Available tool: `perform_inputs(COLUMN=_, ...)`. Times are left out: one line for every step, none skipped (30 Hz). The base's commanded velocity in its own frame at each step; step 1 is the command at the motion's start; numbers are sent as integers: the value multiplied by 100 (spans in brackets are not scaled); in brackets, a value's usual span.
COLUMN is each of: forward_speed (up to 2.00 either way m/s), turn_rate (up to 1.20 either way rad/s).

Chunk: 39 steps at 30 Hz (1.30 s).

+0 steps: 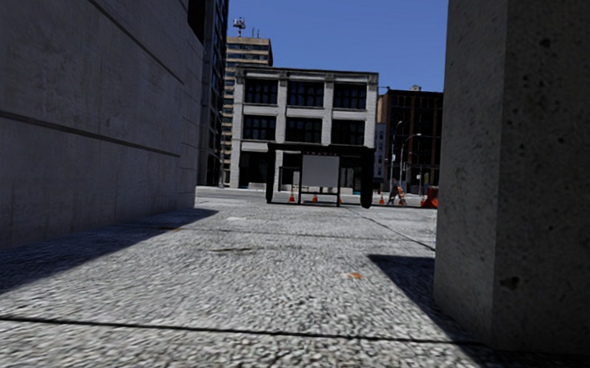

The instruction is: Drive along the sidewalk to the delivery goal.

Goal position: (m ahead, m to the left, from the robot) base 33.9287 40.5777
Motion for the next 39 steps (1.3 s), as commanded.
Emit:
perform_inputs(forward_speed=136, turn_rate=45)
perform_inputs(forward_speed=200, turn_rate=23)
perform_inputs(forward_speed=200, turn_rate=0)
perform_inputs(forward_speed=200, turn_rate=0)
perform_inputs(forward_speed=200, turn_rate=0)
perform_inputs(forward_speed=200, turn_rate=0)
perform_inputs(forward_speed=200, turn_rate=0)
perform_inputs(forward_speed=200, turn_rate=0)
perform_inputs(forward_speed=200, turn_rate=0)
perform_inputs(forward_speed=200, turn_rate=0)
perform_inputs(forward_speed=200, turn_rate=0)
perform_inputs(forward_speed=200, turn_rate=0)
perform_inputs(forward_speed=200, turn_rate=0)
perform_inputs(forward_speed=200, turn_rate=0)
perform_inputs(forward_speed=200, turn_rate=0)
perform_inputs(forward_speed=200, turn_rate=0)
perform_inputs(forward_speed=200, turn_rate=0)
perform_inputs(forward_speed=200, turn_rate=0)
perform_inputs(forward_speed=200, turn_rate=0)
perform_inputs(forward_speed=200, turn_rate=0)
perform_inputs(forward_speed=200, turn_rate=0)
perform_inputs(forward_speed=200, turn_rate=0)
perform_inputs(forward_speed=200, turn_rate=0)
perform_inputs(forward_speed=200, turn_rate=0)
perform_inputs(forward_speed=200, turn_rate=0)
perform_inputs(forward_speed=200, turn_rate=0)
perform_inputs(forward_speed=200, turn_rate=0)
perform_inputs(forward_speed=200, turn_rate=0)
perform_inputs(forward_speed=200, turn_rate=0)
perform_inputs(forward_speed=200, turn_rate=0)
perform_inputs(forward_speed=200, turn_rate=0)
perform_inputs(forward_speed=200, turn_rate=0)
perform_inputs(forward_speed=200, turn_rate=0)
perform_inputs(forward_speed=200, turn_rate=0)
perform_inputs(forward_speed=200, turn_rate=0)
perform_inputs(forward_speed=200, turn_rate=0)
perform_inputs(forward_speed=200, turn_rate=0)
perform_inputs(forward_speed=200, turn_rate=0)
perform_inputs(forward_speed=200, turn_rate=0)
